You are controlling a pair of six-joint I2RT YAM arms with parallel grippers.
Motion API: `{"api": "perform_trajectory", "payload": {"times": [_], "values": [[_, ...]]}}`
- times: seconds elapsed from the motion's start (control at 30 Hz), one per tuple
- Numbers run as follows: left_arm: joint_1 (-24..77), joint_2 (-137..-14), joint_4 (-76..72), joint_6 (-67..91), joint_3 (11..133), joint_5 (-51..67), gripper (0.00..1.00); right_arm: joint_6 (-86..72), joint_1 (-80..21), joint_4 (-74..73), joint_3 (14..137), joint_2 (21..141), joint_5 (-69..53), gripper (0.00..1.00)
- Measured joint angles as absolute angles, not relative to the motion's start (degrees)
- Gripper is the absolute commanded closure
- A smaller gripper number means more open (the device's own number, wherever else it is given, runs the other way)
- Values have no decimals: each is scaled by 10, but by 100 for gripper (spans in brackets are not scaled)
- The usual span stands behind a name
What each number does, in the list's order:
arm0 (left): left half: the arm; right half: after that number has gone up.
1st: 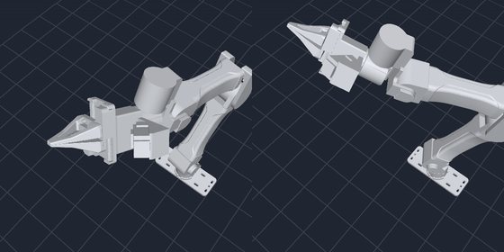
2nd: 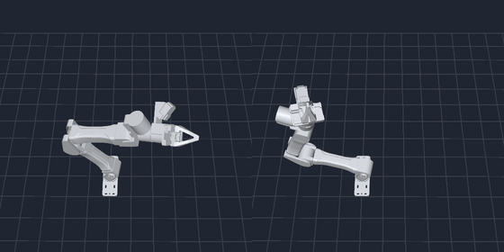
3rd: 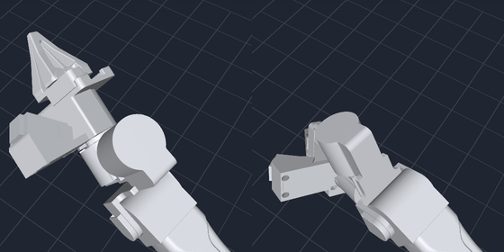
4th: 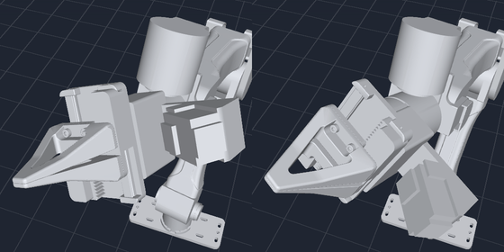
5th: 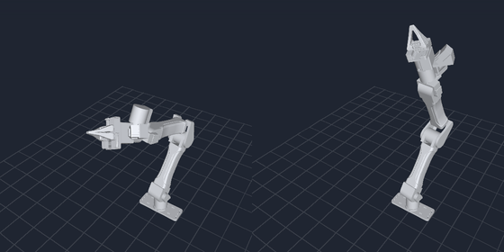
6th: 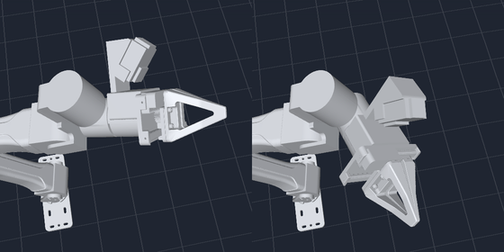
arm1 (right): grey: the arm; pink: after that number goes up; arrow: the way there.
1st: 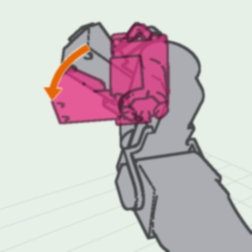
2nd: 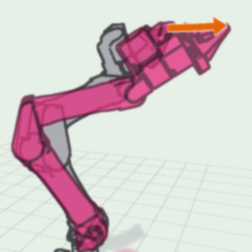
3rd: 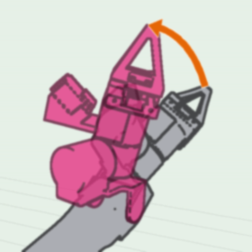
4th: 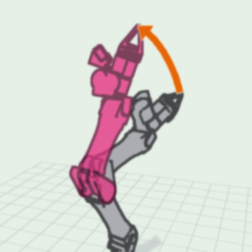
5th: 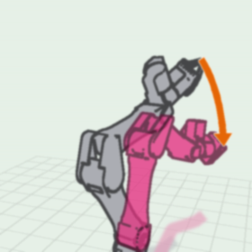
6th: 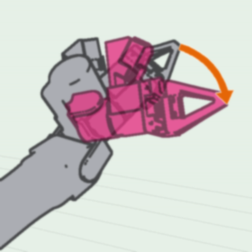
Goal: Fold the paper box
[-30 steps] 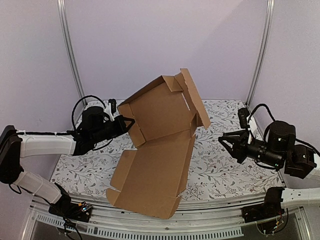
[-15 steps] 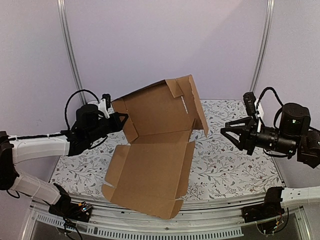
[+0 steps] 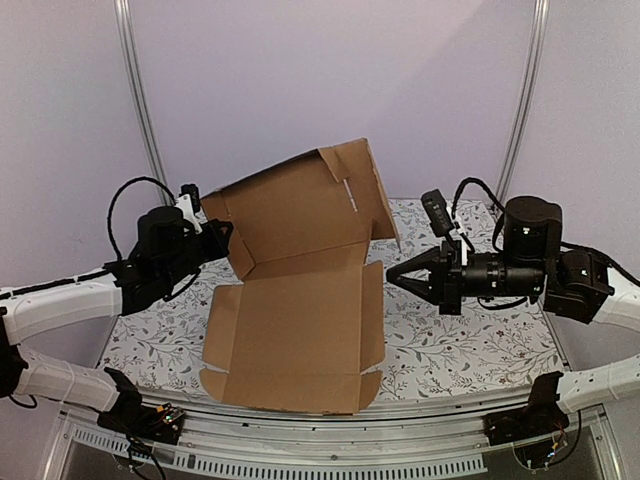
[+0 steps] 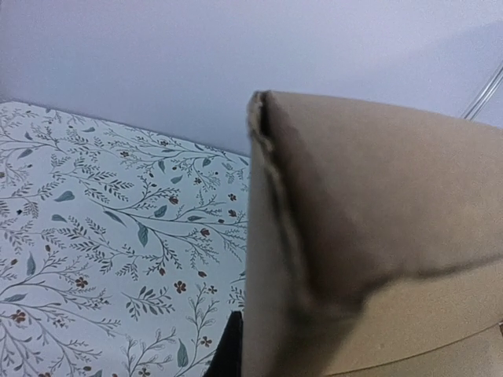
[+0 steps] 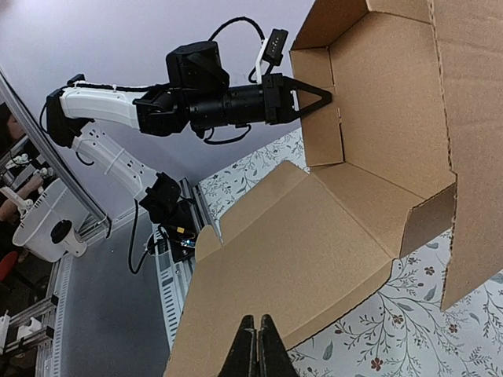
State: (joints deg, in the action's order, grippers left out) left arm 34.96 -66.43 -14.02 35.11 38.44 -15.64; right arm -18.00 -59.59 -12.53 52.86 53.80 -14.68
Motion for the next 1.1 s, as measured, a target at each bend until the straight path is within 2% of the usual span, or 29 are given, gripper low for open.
{"api": "perform_trajectory", "payload": {"times": [0.2, 0.4, 1.1], "values": [[350, -656, -124, 357, 384, -152, 100, -193, -596, -98, 527, 597, -150, 100], [349, -656, -121, 370, 375, -136, 100, -196, -596, -91, 493, 601, -132, 100], [304, -718, -188, 440, 375, 59, 100, -205, -596, -102, 385, 500, -28, 97]]}}
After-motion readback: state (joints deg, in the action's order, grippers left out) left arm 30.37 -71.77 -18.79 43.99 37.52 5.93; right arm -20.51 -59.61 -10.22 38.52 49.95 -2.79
